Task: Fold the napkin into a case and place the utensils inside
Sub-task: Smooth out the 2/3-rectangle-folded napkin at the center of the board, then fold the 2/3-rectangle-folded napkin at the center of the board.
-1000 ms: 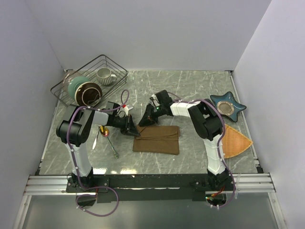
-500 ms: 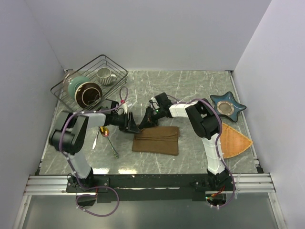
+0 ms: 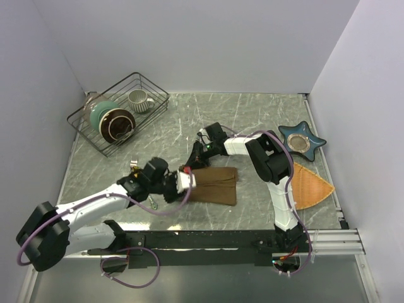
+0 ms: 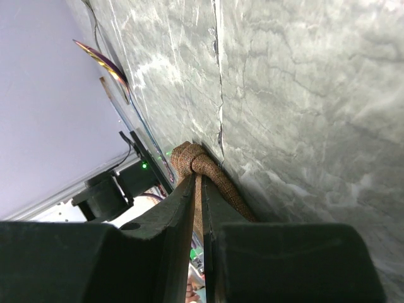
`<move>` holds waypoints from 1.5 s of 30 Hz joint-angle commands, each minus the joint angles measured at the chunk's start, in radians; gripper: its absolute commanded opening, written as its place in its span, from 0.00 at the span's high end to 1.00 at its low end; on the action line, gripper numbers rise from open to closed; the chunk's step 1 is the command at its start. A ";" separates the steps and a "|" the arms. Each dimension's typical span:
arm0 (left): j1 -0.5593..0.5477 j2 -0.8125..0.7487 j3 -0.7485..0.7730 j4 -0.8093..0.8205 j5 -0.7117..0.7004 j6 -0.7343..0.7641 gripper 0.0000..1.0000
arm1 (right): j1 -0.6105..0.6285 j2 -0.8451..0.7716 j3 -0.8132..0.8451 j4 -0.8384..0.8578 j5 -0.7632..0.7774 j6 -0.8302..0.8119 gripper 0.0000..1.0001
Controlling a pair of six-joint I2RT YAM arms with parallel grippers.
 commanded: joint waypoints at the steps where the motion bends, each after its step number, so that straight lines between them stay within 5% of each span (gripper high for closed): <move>1: -0.081 0.022 -0.055 0.085 -0.157 0.216 0.45 | 0.013 0.057 -0.001 -0.063 0.104 -0.051 0.83; 9: -0.187 0.116 -0.111 0.184 -0.252 0.367 0.49 | 0.013 0.057 -0.004 -0.069 0.106 -0.058 0.83; 25: -0.214 0.216 -0.124 0.194 -0.258 0.466 0.76 | 0.016 0.065 -0.009 -0.063 0.104 -0.051 0.83; 29: -0.216 0.150 -0.118 0.108 -0.194 0.468 0.54 | 0.014 0.065 -0.009 -0.071 0.106 -0.058 0.83; 34: -0.273 0.098 -0.164 0.089 -0.222 0.479 0.48 | 0.016 0.069 -0.013 -0.066 0.110 -0.048 0.82; 39: -0.282 0.196 -0.135 0.125 -0.278 0.445 0.55 | 0.014 0.071 -0.012 -0.064 0.112 -0.047 0.82; 45: -0.285 0.277 -0.136 0.195 -0.312 0.480 0.79 | 0.014 0.069 -0.015 -0.069 0.113 -0.051 0.82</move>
